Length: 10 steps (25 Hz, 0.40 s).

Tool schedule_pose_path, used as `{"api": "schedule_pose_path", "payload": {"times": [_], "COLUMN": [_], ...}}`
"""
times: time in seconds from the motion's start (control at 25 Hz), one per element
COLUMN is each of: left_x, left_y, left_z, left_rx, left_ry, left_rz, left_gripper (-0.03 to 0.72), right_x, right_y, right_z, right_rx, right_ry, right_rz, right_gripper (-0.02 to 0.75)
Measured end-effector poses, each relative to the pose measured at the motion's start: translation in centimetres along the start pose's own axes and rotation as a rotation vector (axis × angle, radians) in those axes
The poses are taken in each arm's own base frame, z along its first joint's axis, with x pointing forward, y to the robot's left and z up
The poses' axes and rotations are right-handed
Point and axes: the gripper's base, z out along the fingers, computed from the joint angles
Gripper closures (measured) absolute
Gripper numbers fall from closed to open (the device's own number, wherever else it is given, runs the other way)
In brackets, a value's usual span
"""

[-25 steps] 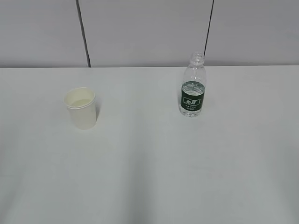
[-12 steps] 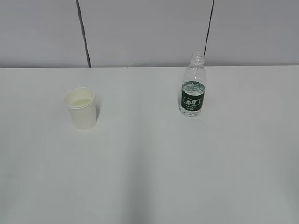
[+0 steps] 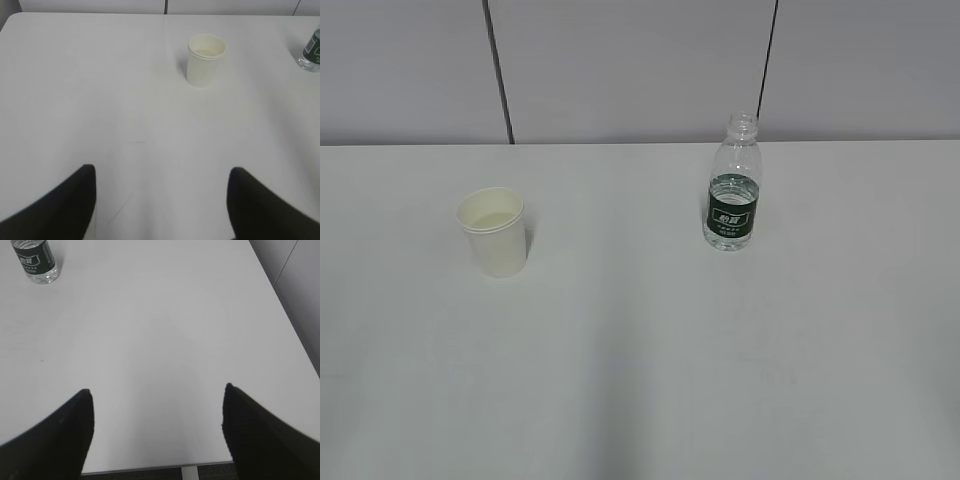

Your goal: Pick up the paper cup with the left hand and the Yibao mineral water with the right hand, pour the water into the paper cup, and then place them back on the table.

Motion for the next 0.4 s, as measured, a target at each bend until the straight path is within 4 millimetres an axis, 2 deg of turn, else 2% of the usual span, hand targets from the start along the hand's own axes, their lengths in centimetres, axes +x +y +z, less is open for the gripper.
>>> {"api": "schedule_pose_path", "payload": {"times": [0.4], "left_x": [0.0], "left_y": [0.0], "left_z": [0.0], "left_rx": [0.0], "left_ry": [0.0], "left_rz": [0.001], "left_gripper": [0.192], "right_x": [0.0], "right_y": [0.0], "right_z": [0.0], "right_rx": [0.0], "right_ry": [0.0], "right_rz": [0.0], "right_gripper": [0.148]}}
